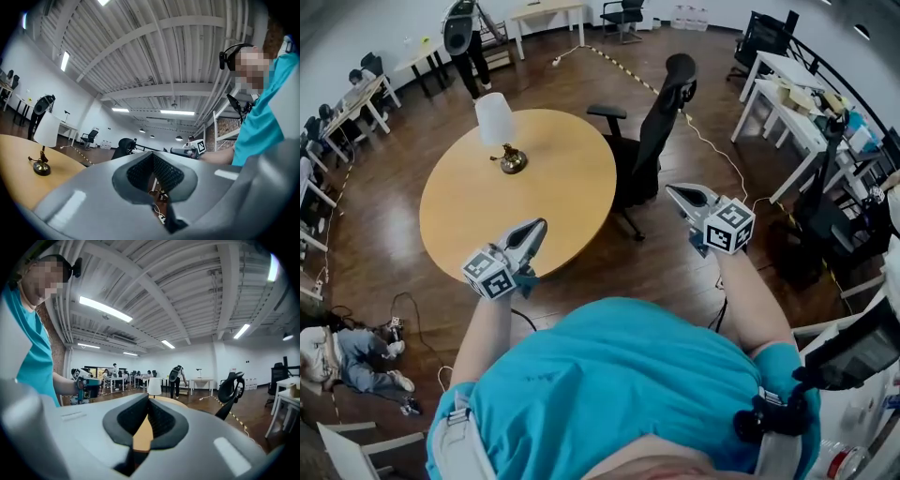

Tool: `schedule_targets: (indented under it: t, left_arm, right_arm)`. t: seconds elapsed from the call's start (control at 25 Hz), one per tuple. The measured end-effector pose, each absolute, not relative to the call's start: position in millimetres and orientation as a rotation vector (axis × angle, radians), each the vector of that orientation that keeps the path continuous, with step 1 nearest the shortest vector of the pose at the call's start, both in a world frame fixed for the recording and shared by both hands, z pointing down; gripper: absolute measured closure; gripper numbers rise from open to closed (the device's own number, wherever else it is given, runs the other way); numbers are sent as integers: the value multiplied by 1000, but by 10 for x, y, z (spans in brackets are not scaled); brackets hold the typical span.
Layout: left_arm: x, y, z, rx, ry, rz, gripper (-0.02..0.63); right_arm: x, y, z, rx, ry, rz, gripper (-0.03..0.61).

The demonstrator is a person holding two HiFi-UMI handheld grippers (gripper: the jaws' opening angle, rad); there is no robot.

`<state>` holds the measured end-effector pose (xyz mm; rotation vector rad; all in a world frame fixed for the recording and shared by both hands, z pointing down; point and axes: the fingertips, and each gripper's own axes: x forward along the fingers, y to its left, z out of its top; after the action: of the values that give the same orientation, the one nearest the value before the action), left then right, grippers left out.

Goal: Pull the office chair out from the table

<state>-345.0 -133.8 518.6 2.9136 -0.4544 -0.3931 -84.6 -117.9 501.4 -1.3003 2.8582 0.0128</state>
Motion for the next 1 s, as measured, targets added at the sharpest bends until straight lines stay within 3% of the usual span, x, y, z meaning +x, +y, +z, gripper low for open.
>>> schedule_targets:
  t: [0.48, 0.76, 1.0]
  left_arm:
    - [-2229, -2503, 5094, 3047, -269, -376, 603]
    - [-1996, -3356, 5188, 3058, -184, -352, 603]
    - [-1392, -4067, 5229, 3087, -83, -353, 603]
  right_arm:
    - [-46, -2389, 5086, -1351, 2858, -23, 580]
    - [114, -3271, 4941, -1430, 2826, -3, 580]
    - [605, -4039, 4967, -1493, 2785, -7, 580]
